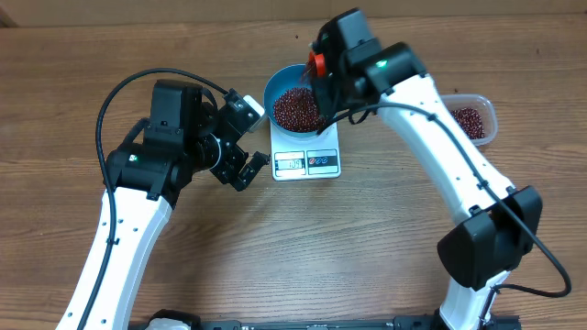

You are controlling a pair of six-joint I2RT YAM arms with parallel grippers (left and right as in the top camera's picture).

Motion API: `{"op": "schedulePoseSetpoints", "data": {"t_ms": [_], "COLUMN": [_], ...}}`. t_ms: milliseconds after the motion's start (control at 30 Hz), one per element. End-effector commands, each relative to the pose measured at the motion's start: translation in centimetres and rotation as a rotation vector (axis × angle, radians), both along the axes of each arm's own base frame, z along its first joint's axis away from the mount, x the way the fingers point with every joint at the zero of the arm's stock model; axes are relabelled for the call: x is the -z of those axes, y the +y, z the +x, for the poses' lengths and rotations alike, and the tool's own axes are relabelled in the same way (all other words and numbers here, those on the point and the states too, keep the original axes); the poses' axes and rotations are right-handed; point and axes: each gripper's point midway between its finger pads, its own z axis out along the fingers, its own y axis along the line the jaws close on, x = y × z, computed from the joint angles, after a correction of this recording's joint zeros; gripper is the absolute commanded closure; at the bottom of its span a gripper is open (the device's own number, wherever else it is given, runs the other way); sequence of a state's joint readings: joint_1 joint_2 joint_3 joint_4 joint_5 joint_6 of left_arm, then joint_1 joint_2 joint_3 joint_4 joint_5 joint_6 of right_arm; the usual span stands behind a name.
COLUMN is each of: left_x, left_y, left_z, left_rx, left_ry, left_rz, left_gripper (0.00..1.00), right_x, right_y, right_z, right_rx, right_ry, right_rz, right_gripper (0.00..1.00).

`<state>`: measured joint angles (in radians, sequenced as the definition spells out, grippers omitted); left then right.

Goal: Scoop item into bowl and weigh 150g on scale
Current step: 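Carry the filled scoop with the right gripper over the blue bowl, then tilt the scoop with the right gripper to pour beans into the bowl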

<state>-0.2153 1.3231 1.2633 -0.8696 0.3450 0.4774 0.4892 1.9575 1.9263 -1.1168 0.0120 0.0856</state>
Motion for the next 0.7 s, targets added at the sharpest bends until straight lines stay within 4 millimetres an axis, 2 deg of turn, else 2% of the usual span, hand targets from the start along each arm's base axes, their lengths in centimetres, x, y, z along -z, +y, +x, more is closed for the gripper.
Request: {"op": "schedulePoseSetpoints", "data": {"t_ms": [0,333,467,667], "left_x": [-1.2,-1.2,-1.2,-1.2], "left_y": [0.0,0.0,0.0,0.0], "left_z": [0.0,0.0,0.0,0.0], "left_rx": [-0.005,-0.005,-0.005,-0.005], "left_ry": [-0.022,-0.022,-0.022,-0.022], "left_rz": [-0.022,-0.022,-0.022,-0.022], "left_gripper": [0.0,0.0,0.01,0.0], "right_x": [-1.3,-1.9,-1.7,-2.4], "right_y": [-1.2,-0.4,1.2,0.7], "right_z": [1.0,0.5,-0.8,-0.8], "right_rx": [0.048,-0.012,-0.097,-0.098], "right_ry": [-0.122,-0.169,-0.114,-0.077], "right_rz": [-0.165,-0.239,-0.158,-0.061], "right_gripper": [0.96,0.96,0.96,0.96]}}
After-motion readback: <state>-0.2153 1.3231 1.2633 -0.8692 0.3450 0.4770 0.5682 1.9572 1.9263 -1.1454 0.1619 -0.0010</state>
